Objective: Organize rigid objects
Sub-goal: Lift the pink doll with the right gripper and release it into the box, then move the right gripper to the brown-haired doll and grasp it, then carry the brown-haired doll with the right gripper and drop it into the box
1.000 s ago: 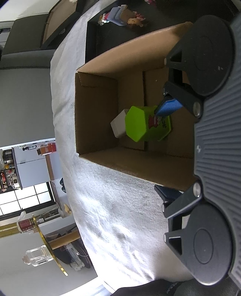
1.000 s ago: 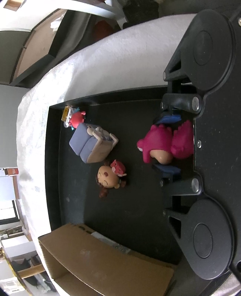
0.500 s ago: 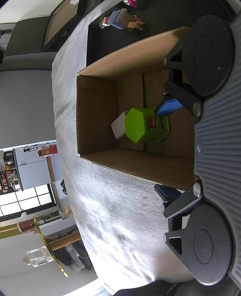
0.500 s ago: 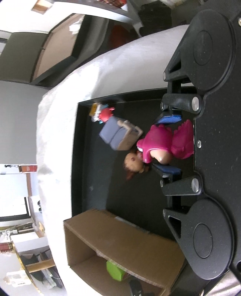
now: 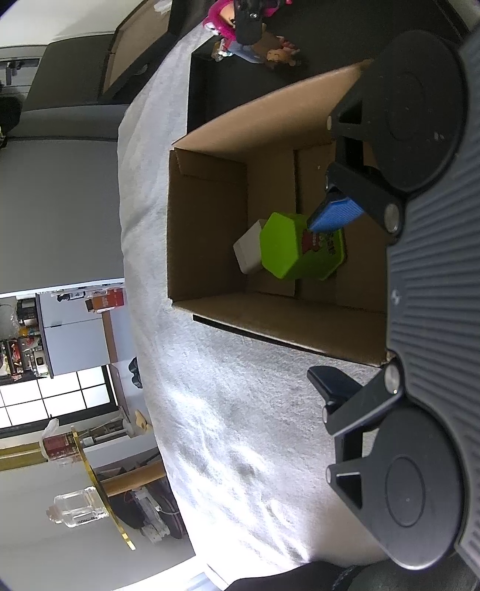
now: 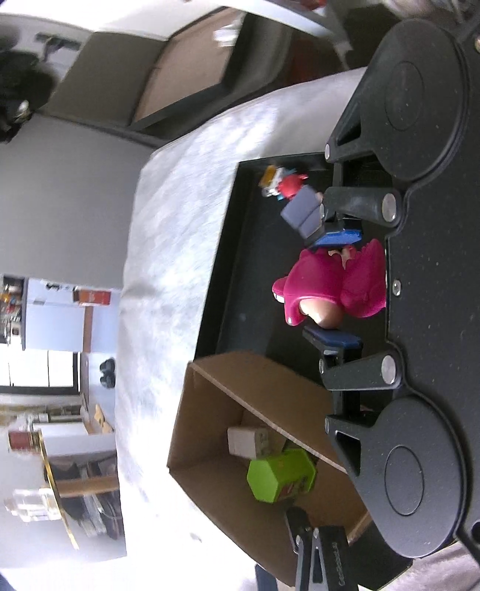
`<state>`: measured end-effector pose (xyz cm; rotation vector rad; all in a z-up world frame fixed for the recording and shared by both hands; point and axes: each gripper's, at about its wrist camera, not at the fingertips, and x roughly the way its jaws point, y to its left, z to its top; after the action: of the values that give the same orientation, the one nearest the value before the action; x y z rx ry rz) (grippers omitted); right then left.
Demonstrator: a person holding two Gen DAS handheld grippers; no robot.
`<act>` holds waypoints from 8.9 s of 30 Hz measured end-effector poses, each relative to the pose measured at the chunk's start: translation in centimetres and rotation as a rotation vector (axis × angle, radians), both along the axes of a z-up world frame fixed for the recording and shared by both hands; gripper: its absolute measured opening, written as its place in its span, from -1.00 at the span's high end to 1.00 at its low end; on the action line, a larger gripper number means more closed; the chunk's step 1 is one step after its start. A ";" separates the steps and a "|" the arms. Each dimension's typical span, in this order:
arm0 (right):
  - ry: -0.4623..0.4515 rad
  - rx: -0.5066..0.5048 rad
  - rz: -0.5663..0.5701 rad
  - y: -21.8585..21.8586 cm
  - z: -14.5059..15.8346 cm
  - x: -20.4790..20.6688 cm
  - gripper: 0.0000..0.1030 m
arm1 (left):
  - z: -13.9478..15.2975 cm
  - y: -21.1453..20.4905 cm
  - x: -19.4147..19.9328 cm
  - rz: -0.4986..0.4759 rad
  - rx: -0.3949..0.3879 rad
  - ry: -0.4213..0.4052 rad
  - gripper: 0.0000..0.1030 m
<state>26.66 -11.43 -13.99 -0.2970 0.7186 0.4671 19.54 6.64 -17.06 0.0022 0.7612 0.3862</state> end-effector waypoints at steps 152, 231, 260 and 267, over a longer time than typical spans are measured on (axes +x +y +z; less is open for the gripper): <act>0.280 0.269 -0.218 -2.3 -8.2 5.8 -0.14 | 0.5 1.0 1.7 0.048 0.024 0.047 -0.56; -0.102 -0.032 0.289 11.0 0.3 -2.2 0.16 | 0.4 4.3 -1.8 0.067 -0.189 -0.045 0.77; -0.163 -0.079 0.158 8.1 0.6 -3.0 -0.72 | 0.5 4.1 -1.6 0.081 -0.190 -0.032 0.75; -0.058 0.045 0.069 5.3 1.0 -2.2 -0.78 | 1.1 3.8 -1.8 0.072 -0.166 -0.048 0.76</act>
<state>24.43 -6.11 -13.03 -0.2932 0.6425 0.5378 17.71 10.40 -15.93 -0.1896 0.7452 0.3889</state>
